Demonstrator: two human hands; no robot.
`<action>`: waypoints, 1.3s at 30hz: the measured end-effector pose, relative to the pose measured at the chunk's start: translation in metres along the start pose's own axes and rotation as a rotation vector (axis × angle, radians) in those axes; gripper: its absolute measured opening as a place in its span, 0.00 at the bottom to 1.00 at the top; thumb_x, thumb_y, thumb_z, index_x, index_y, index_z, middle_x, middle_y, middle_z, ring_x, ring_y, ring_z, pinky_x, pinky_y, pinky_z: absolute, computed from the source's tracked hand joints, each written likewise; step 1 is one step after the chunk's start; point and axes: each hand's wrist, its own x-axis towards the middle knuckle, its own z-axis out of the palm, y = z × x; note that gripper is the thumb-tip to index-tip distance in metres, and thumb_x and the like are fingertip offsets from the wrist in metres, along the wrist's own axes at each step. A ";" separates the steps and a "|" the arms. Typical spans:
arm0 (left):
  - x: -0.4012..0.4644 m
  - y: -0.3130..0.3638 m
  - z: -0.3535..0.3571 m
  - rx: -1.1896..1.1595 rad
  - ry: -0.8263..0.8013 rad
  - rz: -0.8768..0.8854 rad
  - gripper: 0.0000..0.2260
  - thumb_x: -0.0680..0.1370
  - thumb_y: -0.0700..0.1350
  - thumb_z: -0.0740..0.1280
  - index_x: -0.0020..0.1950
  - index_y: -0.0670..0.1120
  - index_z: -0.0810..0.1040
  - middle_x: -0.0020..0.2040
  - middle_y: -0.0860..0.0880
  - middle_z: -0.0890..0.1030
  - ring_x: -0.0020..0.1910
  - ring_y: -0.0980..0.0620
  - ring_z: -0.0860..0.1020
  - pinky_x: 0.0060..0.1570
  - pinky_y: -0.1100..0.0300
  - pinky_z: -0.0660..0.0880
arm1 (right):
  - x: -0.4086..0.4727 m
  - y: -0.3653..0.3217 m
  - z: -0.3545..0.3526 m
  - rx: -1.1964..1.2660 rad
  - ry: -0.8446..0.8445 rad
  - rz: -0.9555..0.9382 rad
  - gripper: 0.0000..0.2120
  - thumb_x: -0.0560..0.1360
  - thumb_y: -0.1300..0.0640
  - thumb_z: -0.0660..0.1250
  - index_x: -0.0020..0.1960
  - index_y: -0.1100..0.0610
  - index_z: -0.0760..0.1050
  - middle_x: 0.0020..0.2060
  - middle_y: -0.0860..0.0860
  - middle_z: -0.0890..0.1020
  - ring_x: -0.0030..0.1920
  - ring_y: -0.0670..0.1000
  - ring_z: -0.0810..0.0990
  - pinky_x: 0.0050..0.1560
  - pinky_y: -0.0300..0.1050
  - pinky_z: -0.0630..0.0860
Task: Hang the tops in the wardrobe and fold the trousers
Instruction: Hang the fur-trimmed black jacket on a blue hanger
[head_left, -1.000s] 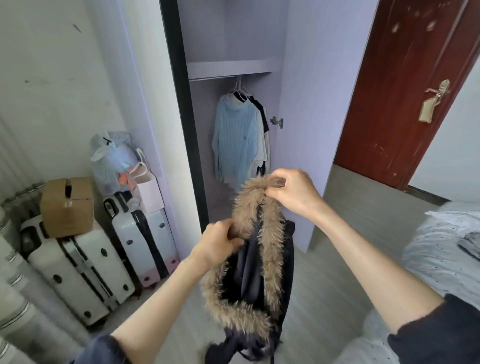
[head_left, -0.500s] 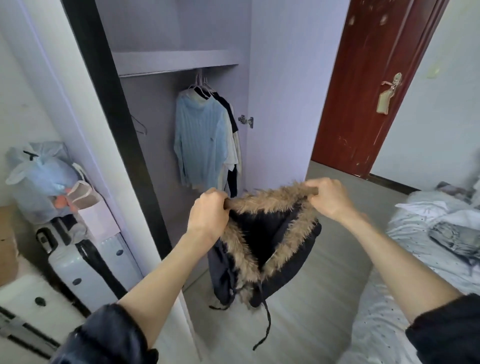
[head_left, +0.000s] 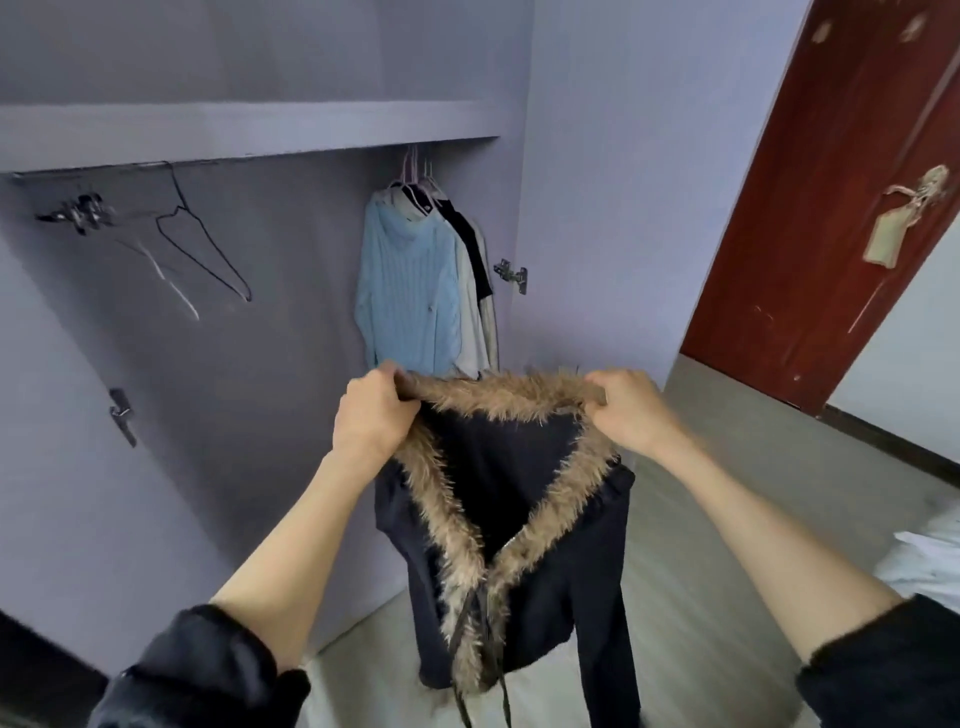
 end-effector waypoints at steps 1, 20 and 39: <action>0.009 0.001 0.002 0.012 0.009 -0.004 0.06 0.75 0.40 0.65 0.51 0.44 0.73 0.47 0.45 0.77 0.45 0.43 0.74 0.42 0.52 0.71 | 0.013 0.003 -0.001 -0.016 -0.020 -0.021 0.19 0.77 0.65 0.60 0.67 0.60 0.71 0.63 0.58 0.76 0.63 0.58 0.74 0.64 0.49 0.69; 0.175 -0.119 -0.010 -0.419 0.280 -0.531 0.04 0.74 0.36 0.66 0.42 0.42 0.80 0.39 0.45 0.79 0.42 0.47 0.77 0.35 0.62 0.70 | 0.262 -0.105 0.102 0.083 -0.309 -0.316 0.15 0.75 0.63 0.64 0.62 0.58 0.75 0.58 0.54 0.80 0.59 0.54 0.77 0.60 0.46 0.73; 0.262 -0.198 -0.063 -0.429 0.373 -0.720 0.03 0.74 0.39 0.69 0.43 0.46 0.80 0.45 0.45 0.83 0.47 0.47 0.81 0.52 0.54 0.76 | 0.436 -0.350 0.237 0.895 -0.733 -0.217 0.11 0.80 0.53 0.59 0.57 0.59 0.71 0.48 0.56 0.77 0.44 0.51 0.77 0.39 0.40 0.75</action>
